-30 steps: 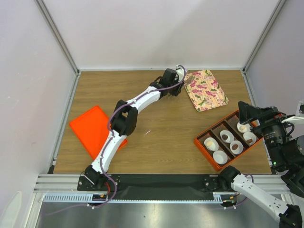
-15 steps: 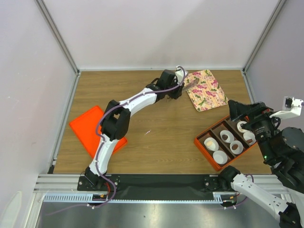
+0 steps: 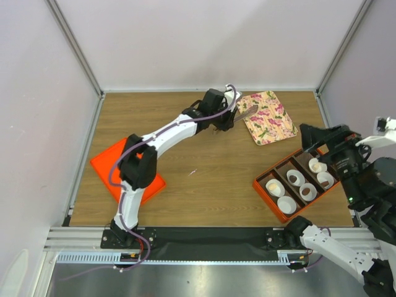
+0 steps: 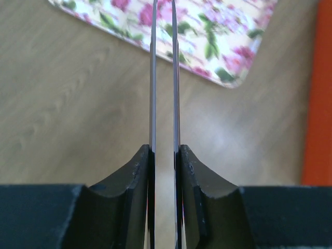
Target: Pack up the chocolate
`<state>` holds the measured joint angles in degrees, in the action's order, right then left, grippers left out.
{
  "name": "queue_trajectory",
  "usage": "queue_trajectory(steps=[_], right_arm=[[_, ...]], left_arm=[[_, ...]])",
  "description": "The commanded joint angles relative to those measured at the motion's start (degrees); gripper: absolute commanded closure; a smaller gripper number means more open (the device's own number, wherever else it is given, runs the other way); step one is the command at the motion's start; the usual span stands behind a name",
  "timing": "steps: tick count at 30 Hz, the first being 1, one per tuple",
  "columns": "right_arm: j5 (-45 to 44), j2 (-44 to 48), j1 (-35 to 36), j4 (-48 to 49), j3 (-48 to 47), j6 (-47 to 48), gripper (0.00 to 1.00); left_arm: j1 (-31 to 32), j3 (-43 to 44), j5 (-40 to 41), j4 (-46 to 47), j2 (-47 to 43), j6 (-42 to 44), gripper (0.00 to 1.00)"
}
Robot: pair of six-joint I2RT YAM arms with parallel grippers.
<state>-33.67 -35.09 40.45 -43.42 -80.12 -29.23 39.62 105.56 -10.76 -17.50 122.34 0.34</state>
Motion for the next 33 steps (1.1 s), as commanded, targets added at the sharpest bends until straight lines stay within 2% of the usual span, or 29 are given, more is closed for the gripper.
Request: queue_trajectory(steps=[1, 5, 8, 9, 11, 16, 19, 24, 33], right_arm=[[-3.4, -3.5, 0.3, -1.8, -11.0, 7.1, 0.02], [-3.0, -8.5, 1.0, -7.4, -25.0, 14.3, 0.02], [-4.1, -12.6, 1.7, -16.4, -36.6, 14.6, 0.02], [-4.1, -12.7, 1.9, -17.5, -38.6, 14.5, 0.02], [-5.1, -12.4, 2.2, -19.6, -41.7, 13.3, 0.03], [-10.4, -8.9, 3.8, -23.5, -43.6, 10.6, 0.04], [-14.0, -7.9, 5.4, -27.9, -44.5, 7.4, 0.04], [-18.2, -6.6, 7.1, -31.9, -42.6, 2.0, 0.04], [-19.2, -6.1, 7.5, -30.7, -41.1, 1.1, 0.04]], left_arm=[[3.5, -6.5, -2.1, -2.3, -14.7, -2.0, 0.77], [8.4, -16.1, -2.8, -6.3, -25.2, -2.4, 0.77], [14.0, -23.4, -4.6, -7.3, -33.7, -3.7, 0.76], [14.0, -24.1, -4.4, -7.8, -34.6, -3.6, 0.76], [17.9, -24.9, -3.6, -9.2, -36.2, -3.8, 0.76], [24.4, -26.3, -2.3, -9.9, -38.2, -3.6, 0.77], [26.2, -27.5, -3.4, -9.6, -38.9, -3.6, 0.77], [27.6, -30.7, -4.3, -9.3, -39.2, -2.3, 0.76], [29.8, -32.1, -6.5, -6.1, -35.6, -2.8, 0.76]])
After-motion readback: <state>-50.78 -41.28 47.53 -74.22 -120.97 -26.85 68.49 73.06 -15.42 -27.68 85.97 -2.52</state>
